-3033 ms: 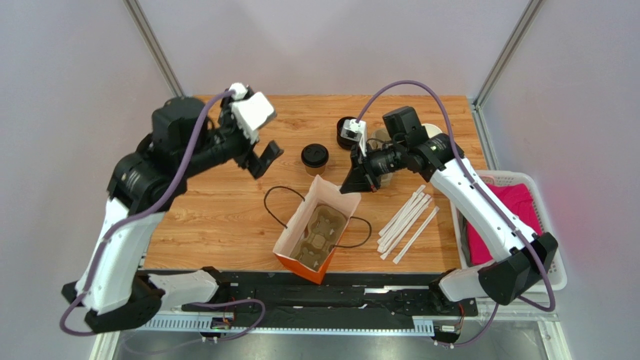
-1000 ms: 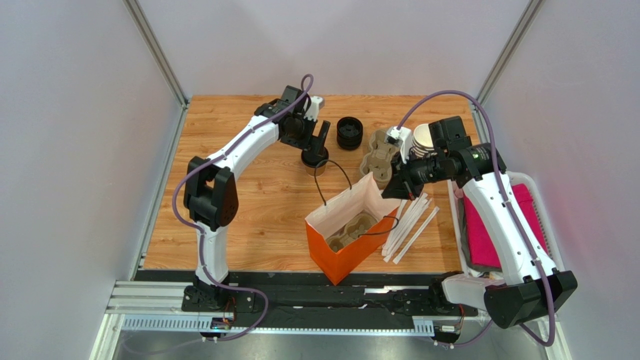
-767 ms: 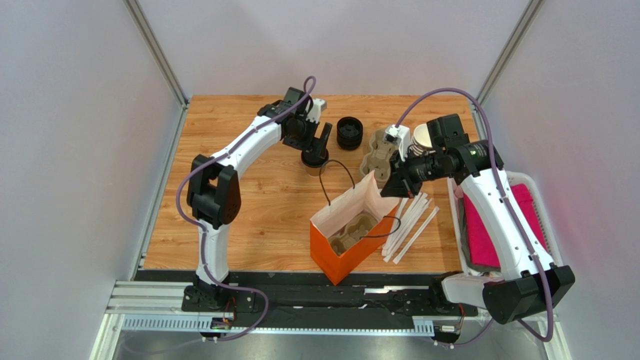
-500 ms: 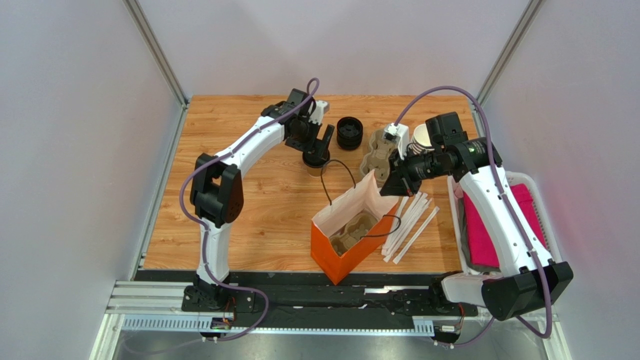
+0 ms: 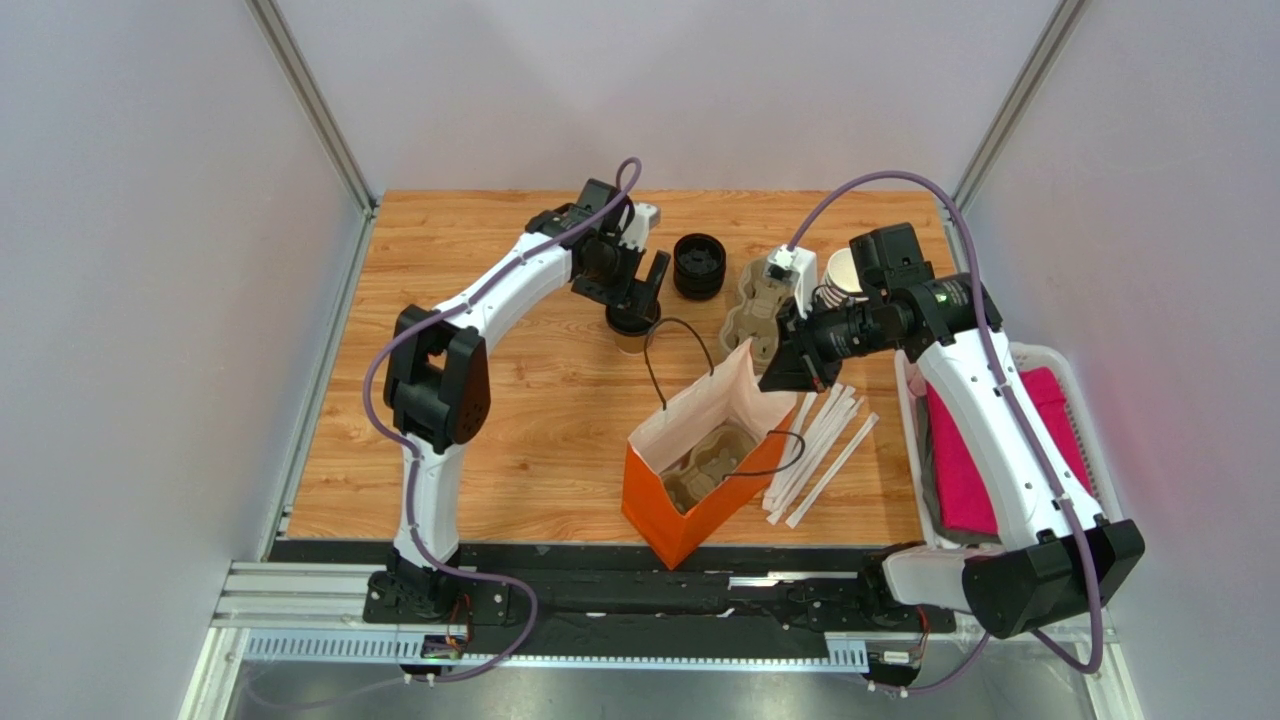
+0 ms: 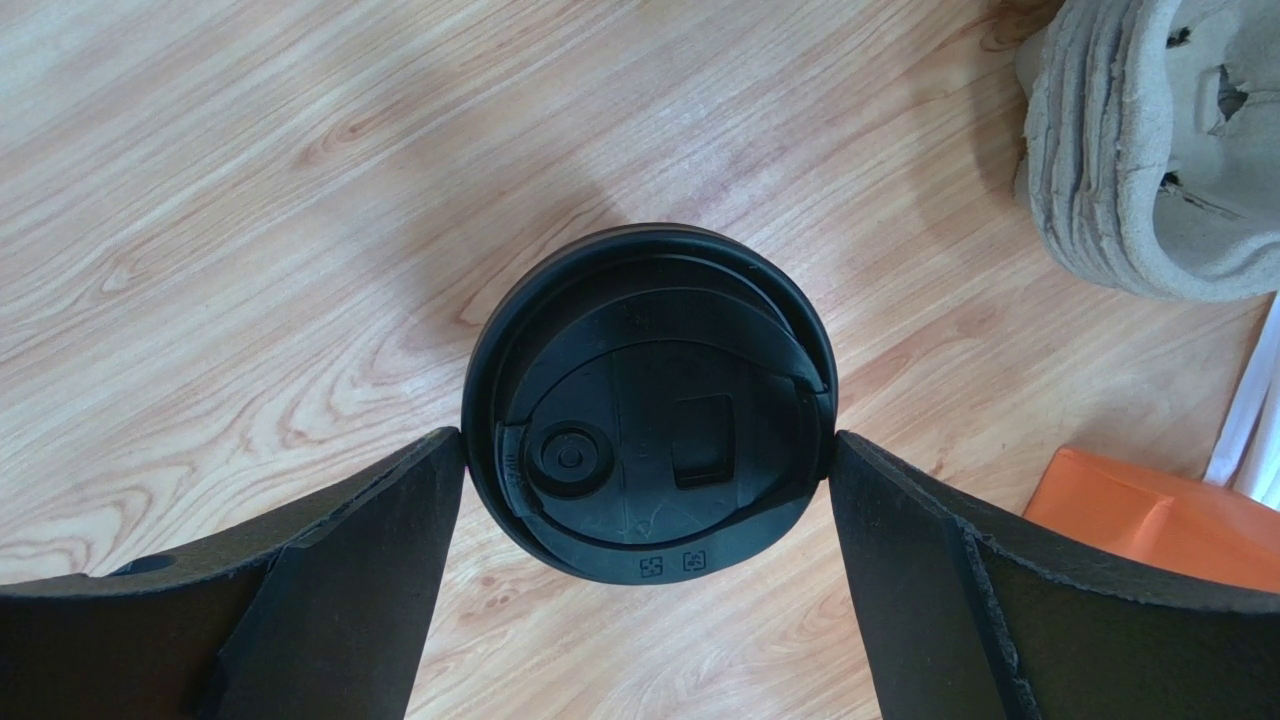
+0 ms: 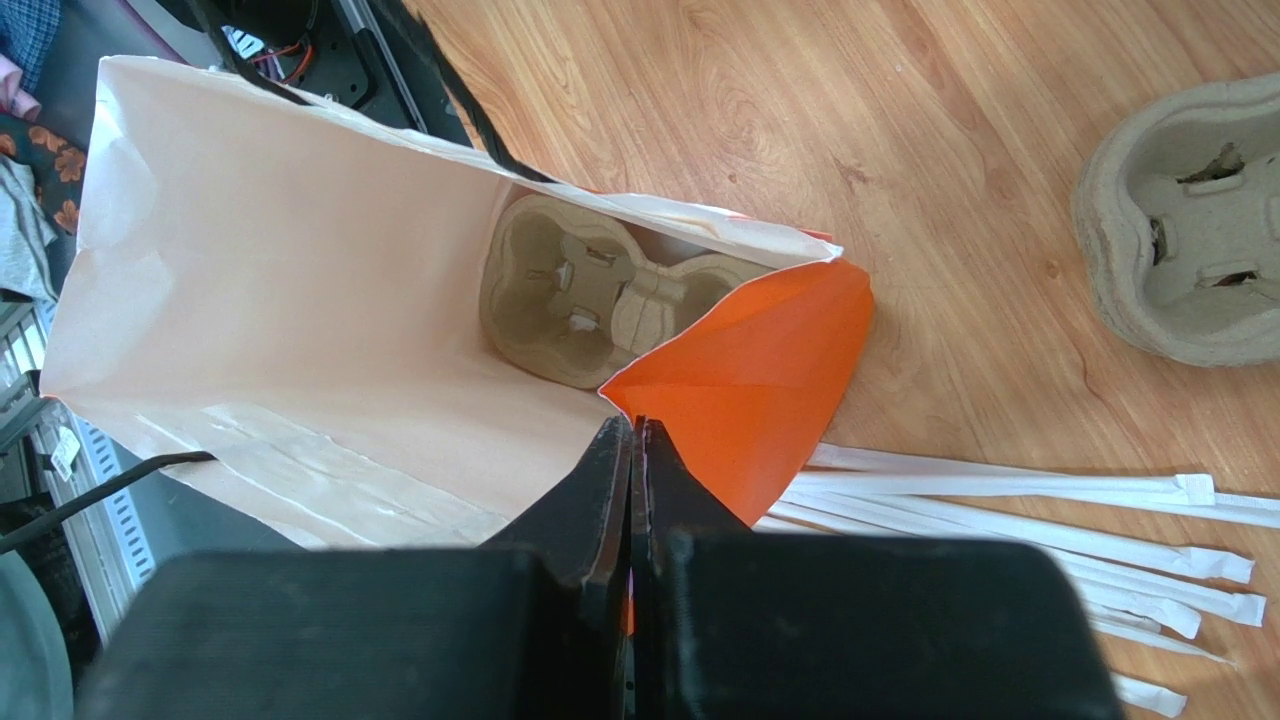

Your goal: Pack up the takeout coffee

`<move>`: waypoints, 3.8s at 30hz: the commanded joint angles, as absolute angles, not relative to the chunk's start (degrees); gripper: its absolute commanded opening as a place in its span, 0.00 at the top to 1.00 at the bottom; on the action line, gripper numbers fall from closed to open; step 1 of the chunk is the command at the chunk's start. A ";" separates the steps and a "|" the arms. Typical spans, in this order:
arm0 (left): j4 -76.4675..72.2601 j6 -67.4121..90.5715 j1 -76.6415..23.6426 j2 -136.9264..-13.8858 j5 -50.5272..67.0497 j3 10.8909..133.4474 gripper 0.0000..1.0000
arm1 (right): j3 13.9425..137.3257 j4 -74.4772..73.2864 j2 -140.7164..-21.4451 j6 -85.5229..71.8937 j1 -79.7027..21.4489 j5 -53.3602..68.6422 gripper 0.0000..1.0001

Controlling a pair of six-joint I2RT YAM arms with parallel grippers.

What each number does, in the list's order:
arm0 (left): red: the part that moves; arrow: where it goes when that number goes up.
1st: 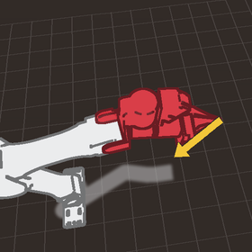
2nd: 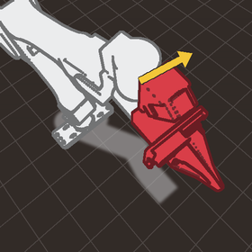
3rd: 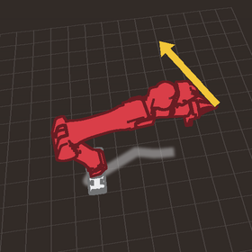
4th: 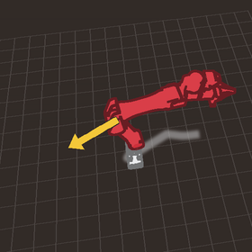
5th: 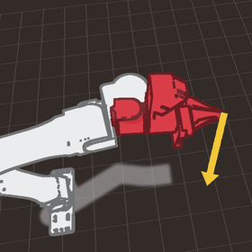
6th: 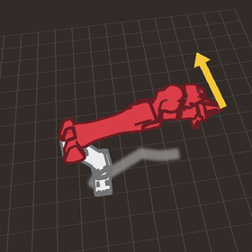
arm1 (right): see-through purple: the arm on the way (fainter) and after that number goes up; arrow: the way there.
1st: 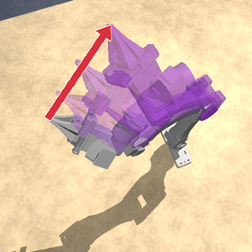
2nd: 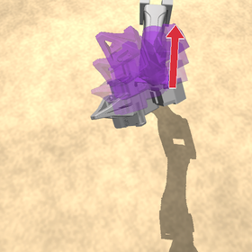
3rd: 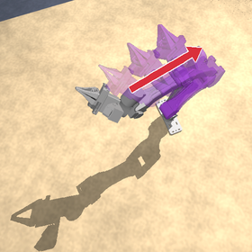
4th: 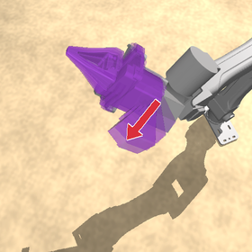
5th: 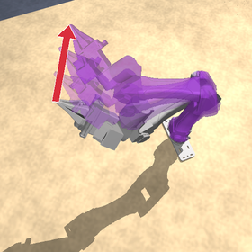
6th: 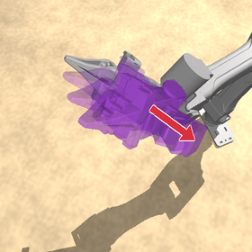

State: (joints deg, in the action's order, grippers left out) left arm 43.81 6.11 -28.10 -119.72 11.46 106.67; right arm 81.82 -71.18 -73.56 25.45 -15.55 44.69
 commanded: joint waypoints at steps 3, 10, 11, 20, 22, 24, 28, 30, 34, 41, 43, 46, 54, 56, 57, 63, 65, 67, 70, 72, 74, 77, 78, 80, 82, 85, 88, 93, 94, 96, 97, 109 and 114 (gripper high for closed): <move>42.98 6.59 -28.39 -120.85 10.46 108.99 0.01 | 83.32 -71.54 -74.00 25.66 -15.38 43.59 1.00; 42.98 7.03 -28.39 -121.20 9.58 108.81 0.05 | 83.23 -71.45 -74.09 25.58 -15.29 43.77 1.00; 42.89 7.12 -28.39 -121.29 9.49 108.90 0.06 | 83.23 -71.37 -74.00 25.58 -15.47 43.68 1.00; 43.15 7.56 -28.39 -122.43 9.84 109.25 0.03 | 83.14 -71.37 -74.09 25.58 -15.38 43.77 1.00; 43.15 7.65 -28.39 -122.69 9.84 109.25 0.03 | 83.06 -71.37 -74.18 25.49 -15.29 43.86 1.00; 43.33 7.82 -28.39 -122.87 9.93 109.34 0.03 | 83.06 -71.28 -74.18 25.49 -15.29 43.95 1.00; 43.33 8.17 -28.39 -122.87 9.84 109.07 0.05 | 83.32 -71.28 -74.44 25.49 -15.38 43.95 1.00; 43.16 8.44 -28.30 -122.35 9.76 108.81 0.08 | 83.50 -71.37 -74.53 25.58 -15.38 43.86 1.00; 42.89 8.61 -28.39 -120.77 9.58 108.37 0.15 | 83.58 -71.28 -74.62 25.58 -15.38 43.94 1.00; 42.71 6.33 -28.30 -113.05 7.65 106.61 0.26 | 84.99 -71.19 -74.97 25.58 -15.38 44.64 1.00; 43.41 4.32 -28.30 -110.67 8.43 105.91 0.26 | 85.87 -70.93 -74.97 25.40 -15.90 44.74 1.00; 44.91 2.29 -27.69 -105.40 10.71 104.42 0.27 | 86.57 -70.23 -75.06 25.22 -17.05 44.74 1.00; 50.18 -4.47 -23.20 -86.16 19.25 99.32 0.34 | 89.12 -69.70 -76.02 25.49 -21.00 45.18 1.00; 51.76 -8.59 -23.20 -79.50 22.40 98.88 0.34 | 90.78 -69.43 -76.38 25.49 -21.97 45.09 1.00; 52.12 -9.48 -23.20 -77.28 23.46 99.14 0.33 | 91.40 -69.35 -76.55 25.49 -22.93 45.00 1.00; 60.46 -18.70 -28.29 -68.04 27.95 106.16 0.31 | 93.78 -68.12 -77.43 24.96 -26.27 44.91 1.00; 62.48 -20.64 -32.68 -65.76 28.91 107.22 0.32 | 94.04 -68.03 -77.61 24.87 -27.07 44.91 1.00; 63.80 -23.19 -36.54 -64.69 28.57 108.80 0.32 | 94.31 -67.94 -77.52 24.96 -28.30 44.74 1.00; 67.05 -26.09 -45.58 -64.34 28.04 111.09 0.32 | 94.57 -67.59 -77.17 25.14 -30.14 44.47 1.00; 69.43 -27.33 -49.29 -65.04 27.16 112.23 0.32 | 94.57 -67.41 -76.91 25.49 -31.63 43.95 1.00; 70.13 -28.82 -54.72 -65.74 24.71 112.33 0.34 | 94.48 -67.15 -76.56 25.84 -32.52 42.99 1.00; 70.05 -32.67 -63.70 -66.18 18.83 111.45 0.35 | 94.48 -66.80 -75.68 25.84 -34.36 41.58 1.00; 70.14 -33.74 -65.72 -66.36 17.07 110.84 0.34 | 94.74 -66.88 -75.33 25.75 -35.06 41.31 1.00; 70.40 -35.59 -70.74 -66.88 13.02 110.74 0.35 | 95.27 -66.88 -75.06 25.32 -35.68 40.26 1.00; 71.27 -37.09 -74.33 -67.85 10.82 111.79 0.35 | 95.36 -66.89 -74.71 24.52 -36.38 39.90 1.00; 73.03 -37.44 -79.25 -70.39 5.38 113.55 0.35 | 95.19 -66.18 -74.09 23.73 -37.09 39.11 1.00; 74.79 -36.65 -83.48 -73.38 -1.38 113.47 0.35 | 94.83 -65.30 -74.00 22.59 -37.35 38.32 1.00; 75.06 -35.68 -84.55 -74.62 -5.09 107.86 0.36 | 94.83 -64.34 -73.31 21.89 -37.62 39.72 1.00; 74.54 -36.03 -84.55 -74.10 -5.97 106.88 0.36 | 94.49 -64.07 -73.21 21.80 -37.62 39.99 1.00; 73.83 -36.65 -84.55 -73.92 -6.94 104.52 0.36 | 93.96 -63.11 -72.34 21.45 -37.97 40.43 1.00; 73.83 -36.82 -84.55 -74.26 -7.38 103.98 0.36 | 93.43 -62.84 -72.16 21.18 -38.06 40.26 1.00; 76.55 -37.35 -84.46 -76.90 -5.71 105.91 0.36 | 88.60 -56.69 -72.16 8.11 -38.41 38.67 1.00; 72.61 -36.74 -84.03 -75.15 -4.75 95.57 0.35 | 88.51 -55.99 -73.30 4.66 -38.41 40.16 1.00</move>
State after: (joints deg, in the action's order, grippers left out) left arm 75.11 -36.56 -84.29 -76.23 -6.07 102.06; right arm 88.42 -60.07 -73.12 10.31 -38.13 38.79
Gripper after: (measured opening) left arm 0.893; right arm 0.005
